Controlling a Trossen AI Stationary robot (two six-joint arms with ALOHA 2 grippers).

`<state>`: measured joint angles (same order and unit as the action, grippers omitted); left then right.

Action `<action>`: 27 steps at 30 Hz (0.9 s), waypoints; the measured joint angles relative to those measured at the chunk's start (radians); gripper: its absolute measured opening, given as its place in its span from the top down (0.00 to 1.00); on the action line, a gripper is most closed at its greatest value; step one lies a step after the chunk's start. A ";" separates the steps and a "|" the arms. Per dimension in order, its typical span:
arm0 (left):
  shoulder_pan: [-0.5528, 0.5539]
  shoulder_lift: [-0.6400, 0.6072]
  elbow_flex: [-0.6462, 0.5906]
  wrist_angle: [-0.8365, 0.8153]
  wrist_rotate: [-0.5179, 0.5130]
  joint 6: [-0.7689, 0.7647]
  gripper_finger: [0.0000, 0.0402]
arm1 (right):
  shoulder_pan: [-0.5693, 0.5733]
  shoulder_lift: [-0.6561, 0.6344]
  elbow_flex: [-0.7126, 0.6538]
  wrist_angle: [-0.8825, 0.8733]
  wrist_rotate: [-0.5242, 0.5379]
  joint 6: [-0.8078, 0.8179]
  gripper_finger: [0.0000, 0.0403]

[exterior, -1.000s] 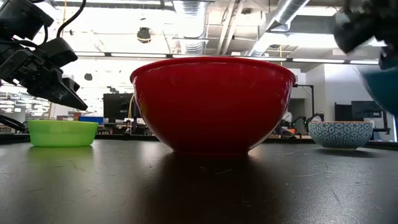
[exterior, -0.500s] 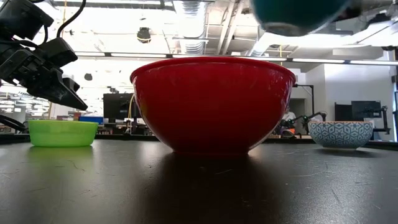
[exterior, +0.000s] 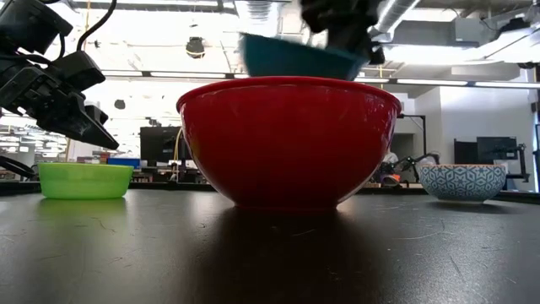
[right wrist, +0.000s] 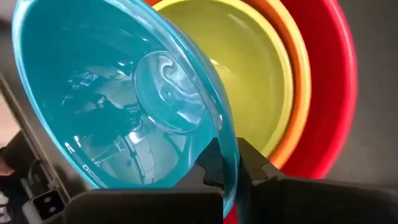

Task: Nest bowls inside each other
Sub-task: Stack the blue bowl on top of the light green bowl

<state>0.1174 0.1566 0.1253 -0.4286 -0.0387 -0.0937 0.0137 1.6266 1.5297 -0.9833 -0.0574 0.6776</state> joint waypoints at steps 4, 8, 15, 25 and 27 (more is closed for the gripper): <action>0.000 0.000 0.000 0.000 0.000 0.000 0.78 | -0.035 0.080 0.039 -0.001 -0.025 -0.029 0.97; 0.000 0.000 0.000 0.000 0.000 0.000 0.78 | -0.064 0.133 0.050 -0.006 -0.036 -0.031 0.97; 0.000 0.000 0.000 0.000 0.001 0.000 0.78 | -0.082 0.195 0.051 -0.011 -0.082 -0.032 0.97; 0.000 0.000 0.000 0.000 0.001 0.000 0.78 | -0.059 0.195 0.051 -0.022 -0.072 -0.026 0.94; 0.000 0.000 0.000 0.000 0.001 0.000 0.78 | -0.050 0.195 0.051 -0.022 -0.052 -0.027 0.90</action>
<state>0.1175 0.1569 0.1253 -0.4286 -0.0380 -0.0937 -0.0361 1.8214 1.5806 -1.0048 -0.1093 0.6502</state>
